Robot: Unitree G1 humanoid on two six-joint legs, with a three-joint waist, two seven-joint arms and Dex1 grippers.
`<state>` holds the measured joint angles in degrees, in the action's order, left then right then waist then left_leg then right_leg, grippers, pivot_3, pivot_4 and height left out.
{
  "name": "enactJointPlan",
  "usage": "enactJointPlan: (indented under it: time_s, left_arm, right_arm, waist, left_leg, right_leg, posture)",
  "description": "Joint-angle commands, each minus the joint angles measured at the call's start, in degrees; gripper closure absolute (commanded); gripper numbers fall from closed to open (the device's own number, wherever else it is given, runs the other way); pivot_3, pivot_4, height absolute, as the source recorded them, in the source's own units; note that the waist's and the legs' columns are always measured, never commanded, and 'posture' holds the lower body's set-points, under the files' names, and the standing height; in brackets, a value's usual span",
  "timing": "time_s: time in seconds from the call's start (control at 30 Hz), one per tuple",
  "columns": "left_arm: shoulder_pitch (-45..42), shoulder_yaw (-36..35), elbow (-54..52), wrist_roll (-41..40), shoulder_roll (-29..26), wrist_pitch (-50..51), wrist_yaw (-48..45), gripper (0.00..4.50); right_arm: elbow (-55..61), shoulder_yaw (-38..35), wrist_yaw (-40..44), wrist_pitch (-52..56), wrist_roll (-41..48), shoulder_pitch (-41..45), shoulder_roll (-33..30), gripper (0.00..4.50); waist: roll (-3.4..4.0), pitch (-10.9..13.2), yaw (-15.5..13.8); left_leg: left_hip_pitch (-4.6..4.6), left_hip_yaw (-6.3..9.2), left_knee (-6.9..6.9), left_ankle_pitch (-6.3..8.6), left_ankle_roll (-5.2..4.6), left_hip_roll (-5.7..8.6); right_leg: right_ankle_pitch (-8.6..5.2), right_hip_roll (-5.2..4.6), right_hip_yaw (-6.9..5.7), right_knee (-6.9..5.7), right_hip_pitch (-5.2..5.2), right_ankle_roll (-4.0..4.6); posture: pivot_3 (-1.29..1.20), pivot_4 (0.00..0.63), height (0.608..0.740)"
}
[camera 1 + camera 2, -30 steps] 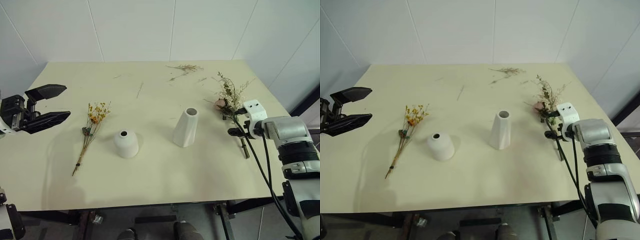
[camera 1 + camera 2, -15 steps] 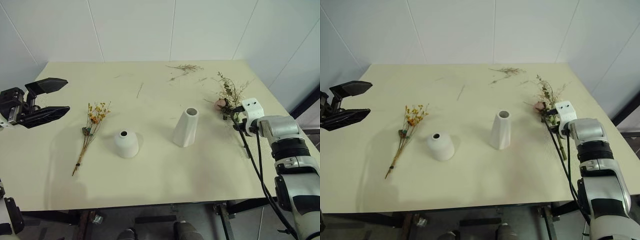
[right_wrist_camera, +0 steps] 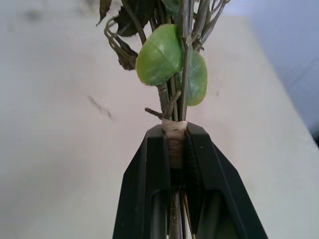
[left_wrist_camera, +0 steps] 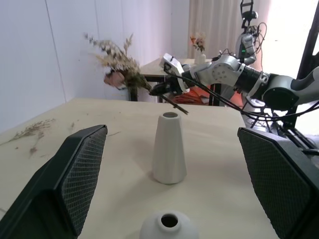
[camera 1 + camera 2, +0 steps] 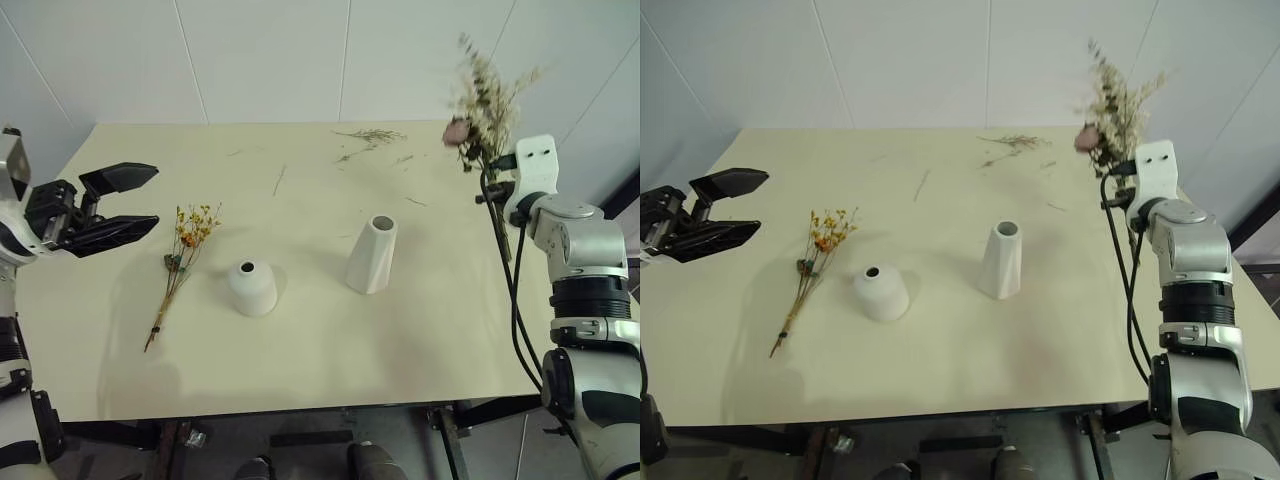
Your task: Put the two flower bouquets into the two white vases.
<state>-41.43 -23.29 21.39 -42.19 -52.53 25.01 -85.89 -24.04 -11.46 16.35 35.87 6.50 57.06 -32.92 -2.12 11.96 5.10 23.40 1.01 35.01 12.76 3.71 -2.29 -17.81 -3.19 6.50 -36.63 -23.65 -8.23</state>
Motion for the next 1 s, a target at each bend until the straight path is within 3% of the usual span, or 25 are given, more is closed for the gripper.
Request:
enactJointPlan:
  time_s: [0.03, 0.4, 0.63, 1.0]
  left_arm:
    - [-1.57, 1.02, -0.28, -0.14, 1.52, -1.28, -0.49, 0.00]
    - [-3.29, 4.11, 0.00, 0.38, 4.33, -1.49, -1.54, 0.00]
    - [-3.86, 5.70, 0.34, 0.84, 5.94, -2.12, -1.66, 0.00]
    - [-3.01, 5.58, 0.51, 1.13, 5.60, -2.70, -1.42, 0.00]
  right_arm:
    - [5.62, -3.85, -1.63, -14.88, 2.79, 1.12, 3.08, 4.42]
    - [19.18, -1.44, 2.70, -29.20, 11.85, -1.70, 17.39, 4.42]
    - [26.10, 4.20, 6.65, -26.22, 14.56, -4.73, 20.05, 4.42]
    - [38.26, 7.16, 11.74, -18.32, 20.01, -12.50, 17.42, 4.42]
  waist:
    - [0.00, 0.00, -0.02]
    - [0.01, 0.00, -0.08]
    - [0.01, 0.00, -0.19]
    - [0.00, 0.00, -0.30]
  left_leg:
    - [0.00, 0.00, 0.00, 0.00, 0.00, 0.00]
    - [-0.01, 0.06, 0.03, -0.01, 0.02, -0.06]
    - [-0.05, 0.09, 0.09, -0.03, 0.05, -0.07]
    - [-0.05, 0.09, 0.09, -0.03, 0.05, -0.09]
  right_leg:
    - [0.00, 0.00, 0.00, 0.00, 0.00, 0.00]
    - [0.00, 0.04, -0.02, -0.21, -0.01, -0.01]
    - [-0.01, 0.07, -0.03, -0.31, 0.00, 0.01]
    - [-0.01, 0.08, -0.03, -0.28, 0.01, 0.03]
  posture:
    - [0.00, 0.150, 0.740]
    - [0.00, 0.150, 0.740]
    - [0.00, 0.150, 0.740]
    - [0.00, 0.150, 0.740]
